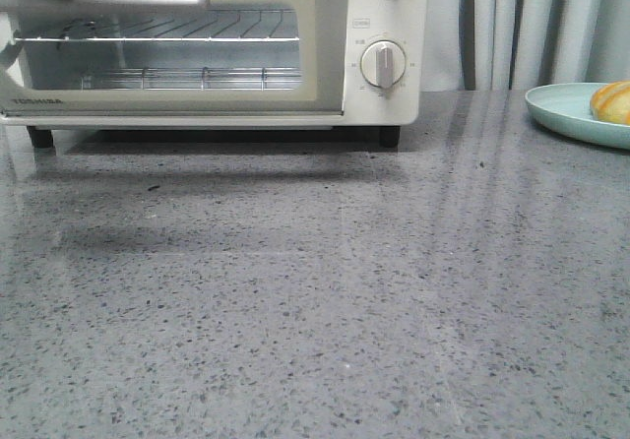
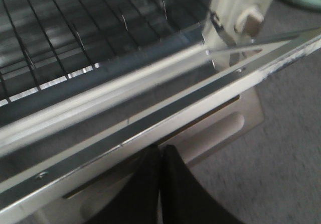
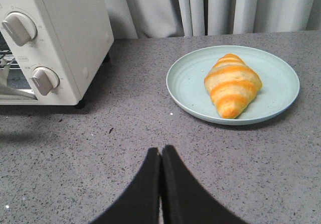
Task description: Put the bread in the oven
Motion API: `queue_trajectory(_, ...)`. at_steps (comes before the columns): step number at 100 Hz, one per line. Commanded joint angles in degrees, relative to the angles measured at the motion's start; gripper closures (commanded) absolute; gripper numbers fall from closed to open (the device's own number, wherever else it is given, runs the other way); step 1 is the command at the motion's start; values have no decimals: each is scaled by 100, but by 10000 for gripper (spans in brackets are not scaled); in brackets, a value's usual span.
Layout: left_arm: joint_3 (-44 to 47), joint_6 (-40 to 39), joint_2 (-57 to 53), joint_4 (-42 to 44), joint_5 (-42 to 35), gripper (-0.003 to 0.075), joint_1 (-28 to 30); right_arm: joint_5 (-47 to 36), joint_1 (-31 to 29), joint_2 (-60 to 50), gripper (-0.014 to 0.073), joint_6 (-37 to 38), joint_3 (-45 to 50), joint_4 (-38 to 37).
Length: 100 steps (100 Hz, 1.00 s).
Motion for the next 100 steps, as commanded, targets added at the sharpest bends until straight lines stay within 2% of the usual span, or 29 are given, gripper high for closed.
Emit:
queue_trajectory(1, -12, -2, 14, 102, 395, 741, -9, -370, 10, 86, 662, -66, -198, -22)
queue_trajectory(29, 491, -2, 1, -5, 459, 741, -9, -284, 10, 86, 662, -66, -198, -22)
queue_trajectory(58, 627, 89, -94, -287, 560, 741, -18, -233, 10, 86, 662, -66, -198, -22)
queue_trajectory(75, 627, 599, -916, -947, 458, 741, -368, -179, 10, 86, 662, -66, -198, -22)
queue_trajectory(100, 668, 599, -2440, -977, 371, 742, -1074, -118, 10, 86, 662, -66, -198, -22)
